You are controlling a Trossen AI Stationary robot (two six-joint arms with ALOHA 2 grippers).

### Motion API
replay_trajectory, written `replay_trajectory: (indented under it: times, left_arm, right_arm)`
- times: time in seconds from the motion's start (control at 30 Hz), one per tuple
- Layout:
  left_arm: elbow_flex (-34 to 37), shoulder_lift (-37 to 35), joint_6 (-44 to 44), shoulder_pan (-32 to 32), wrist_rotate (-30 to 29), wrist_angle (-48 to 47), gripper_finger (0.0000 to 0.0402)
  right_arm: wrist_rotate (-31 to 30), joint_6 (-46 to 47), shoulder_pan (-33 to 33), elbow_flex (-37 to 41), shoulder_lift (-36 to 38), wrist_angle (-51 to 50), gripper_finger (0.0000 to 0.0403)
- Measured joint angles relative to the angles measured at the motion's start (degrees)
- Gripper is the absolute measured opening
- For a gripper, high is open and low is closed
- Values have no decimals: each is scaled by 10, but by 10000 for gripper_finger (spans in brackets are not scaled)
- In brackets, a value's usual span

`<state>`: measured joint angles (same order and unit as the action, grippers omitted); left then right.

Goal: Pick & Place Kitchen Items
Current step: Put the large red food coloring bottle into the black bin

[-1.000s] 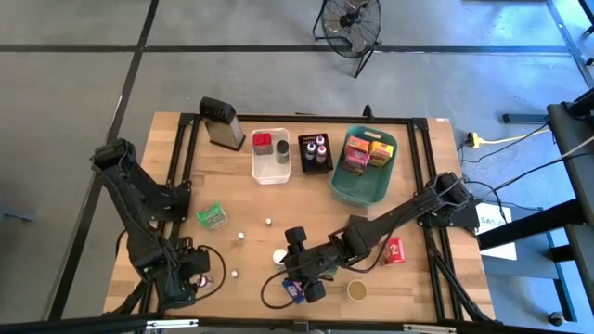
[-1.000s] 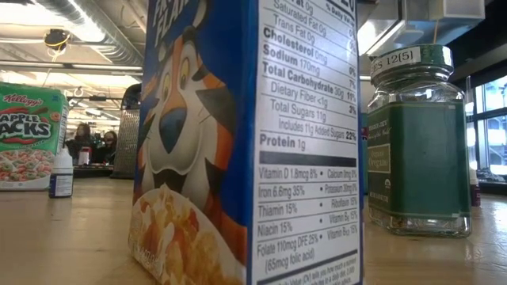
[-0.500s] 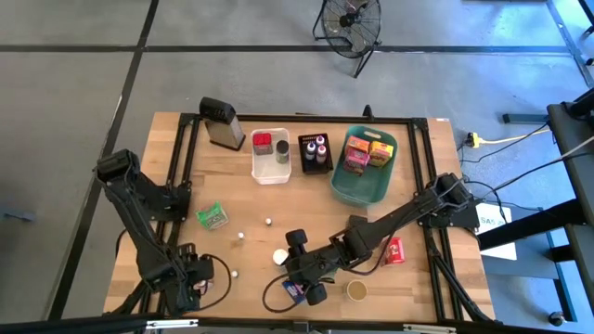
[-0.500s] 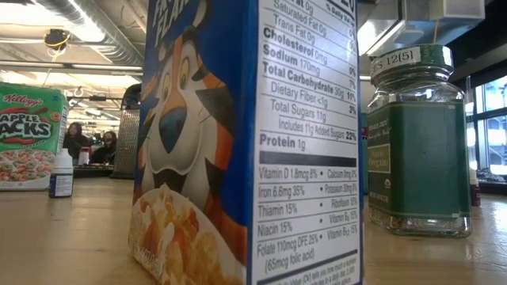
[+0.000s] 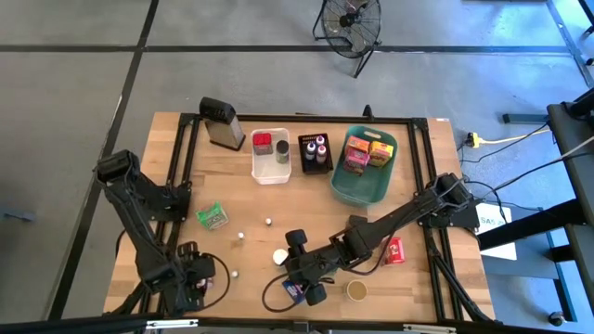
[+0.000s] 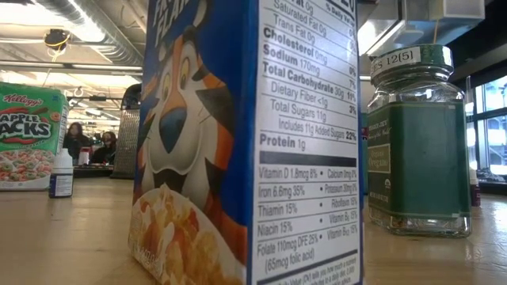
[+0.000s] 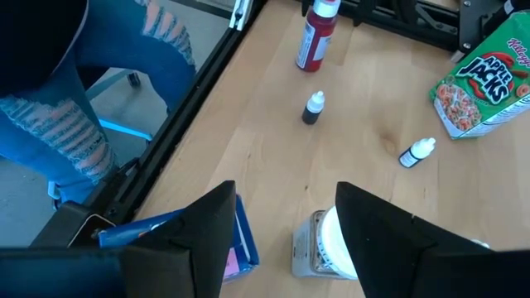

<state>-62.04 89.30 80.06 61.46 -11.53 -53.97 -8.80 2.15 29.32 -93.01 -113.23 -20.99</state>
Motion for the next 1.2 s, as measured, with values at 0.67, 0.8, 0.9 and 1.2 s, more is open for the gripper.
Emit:
replay_trajectory:
  times: [0.67, 0.8, 0.9, 1.2]
  left_arm:
    - [0, 45, 7, 9, 17, -2, 281]
    - [11, 45, 13, 9, 18, 2, 281]
    - [20, 45, 22, 9, 18, 1, 281]
    - [21, 45, 22, 9, 17, 3, 281]
  right_arm:
    - [0, 0, 8, 0, 0, -2, 211]
    - [3, 0, 9, 0, 0, -2, 211]
    - [4, 3, 10, 0, 0, -2, 211]
    - [4, 4, 14, 0, 0, -2, 211]
